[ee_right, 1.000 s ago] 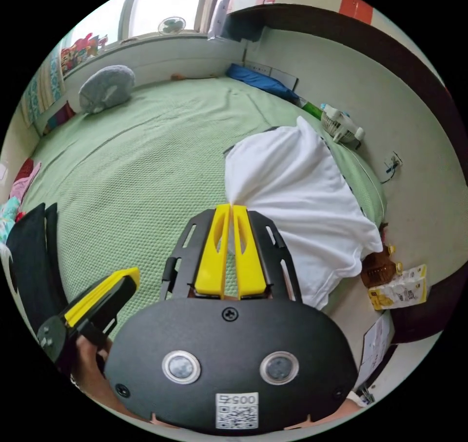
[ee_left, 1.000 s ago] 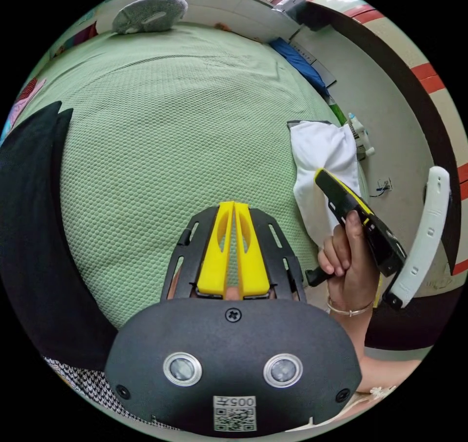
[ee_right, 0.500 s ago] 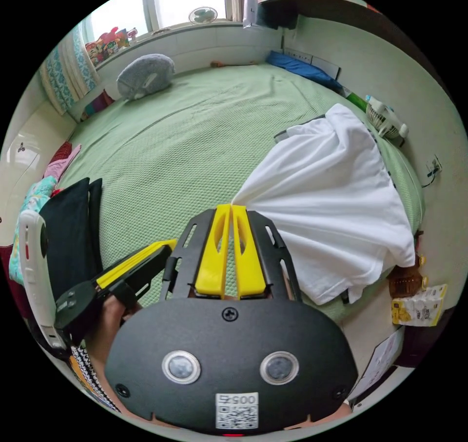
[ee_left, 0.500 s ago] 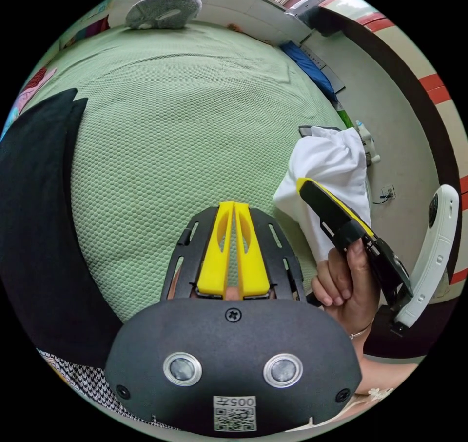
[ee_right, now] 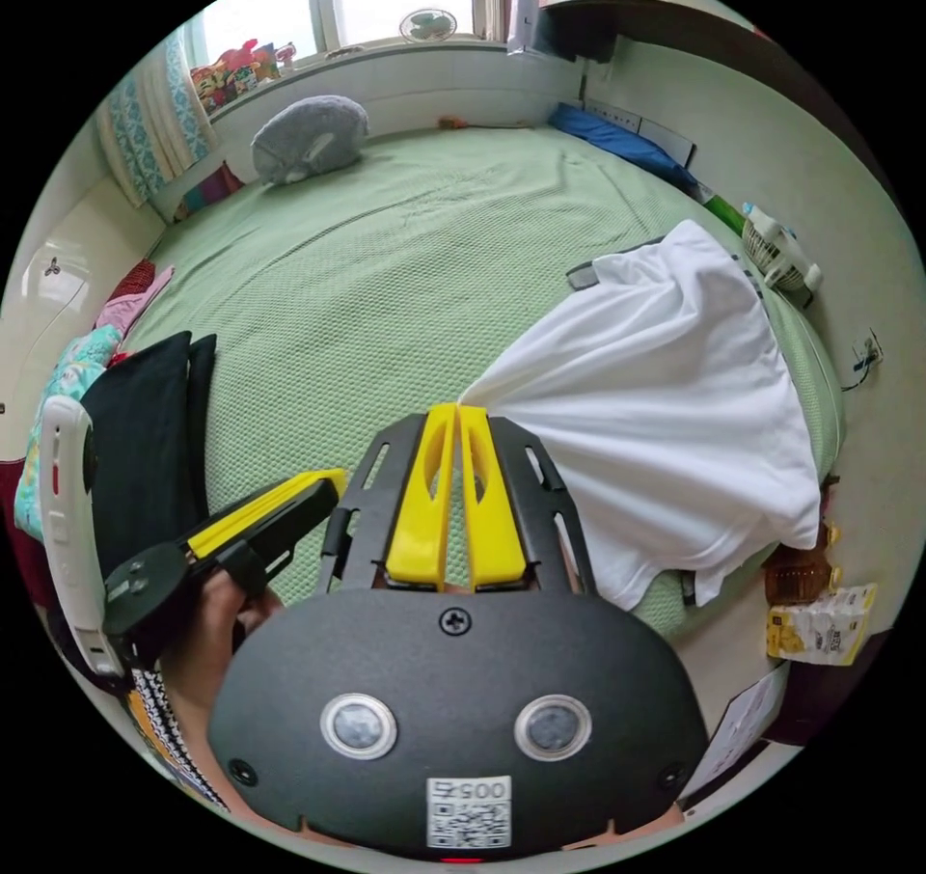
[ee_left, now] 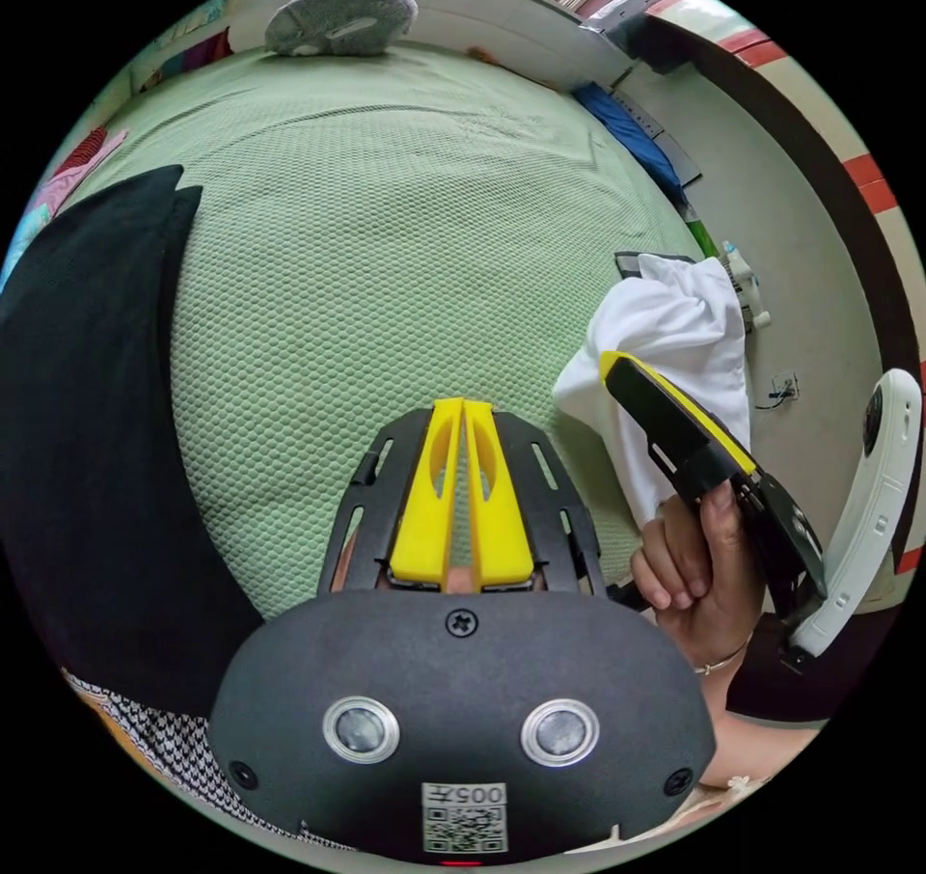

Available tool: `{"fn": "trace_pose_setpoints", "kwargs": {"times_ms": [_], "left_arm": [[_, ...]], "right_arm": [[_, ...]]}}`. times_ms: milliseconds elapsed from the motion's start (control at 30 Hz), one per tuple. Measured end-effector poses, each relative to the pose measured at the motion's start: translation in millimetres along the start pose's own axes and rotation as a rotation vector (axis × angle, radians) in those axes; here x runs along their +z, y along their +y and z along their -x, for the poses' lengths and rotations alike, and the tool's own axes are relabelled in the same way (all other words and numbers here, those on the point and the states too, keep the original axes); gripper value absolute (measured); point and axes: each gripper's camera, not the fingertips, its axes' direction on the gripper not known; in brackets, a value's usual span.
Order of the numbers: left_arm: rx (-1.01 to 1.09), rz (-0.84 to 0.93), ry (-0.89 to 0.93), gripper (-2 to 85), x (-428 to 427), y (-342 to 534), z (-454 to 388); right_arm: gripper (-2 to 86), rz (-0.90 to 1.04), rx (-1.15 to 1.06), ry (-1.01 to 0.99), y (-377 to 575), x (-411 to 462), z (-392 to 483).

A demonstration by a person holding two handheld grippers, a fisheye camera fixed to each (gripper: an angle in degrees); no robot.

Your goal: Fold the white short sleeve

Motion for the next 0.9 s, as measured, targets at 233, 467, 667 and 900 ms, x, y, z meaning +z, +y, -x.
{"fn": "trace_pose_setpoints", "kwargs": {"times_ms": [233,467,667,900], "left_arm": [[-0.061,-0.13,-0.145,-0.7,-36.5,18.3,18.9],[-0.211,-0.161,-0.215,-0.7,-61.9,39.9,66.1],[-0.295,-0.196,-0.183,-0.7,-80.8,55.3,94.3],[-0.307,-0.211,-0.198,-0.7,-93.4,65.4,102.4]], "right_arm": [[-1.6,0.038,-0.077,-0.098,4.7,3.7,2.6],[-1.6,0.089,-0.203,-0.258,15.3,3.9,22.2],[-1.6,0.093,-0.372,-0.48,29.3,-9.1,46.3],[-1.4,0.142,-0.441,-0.546,37.5,-9.7,56.9]]}}
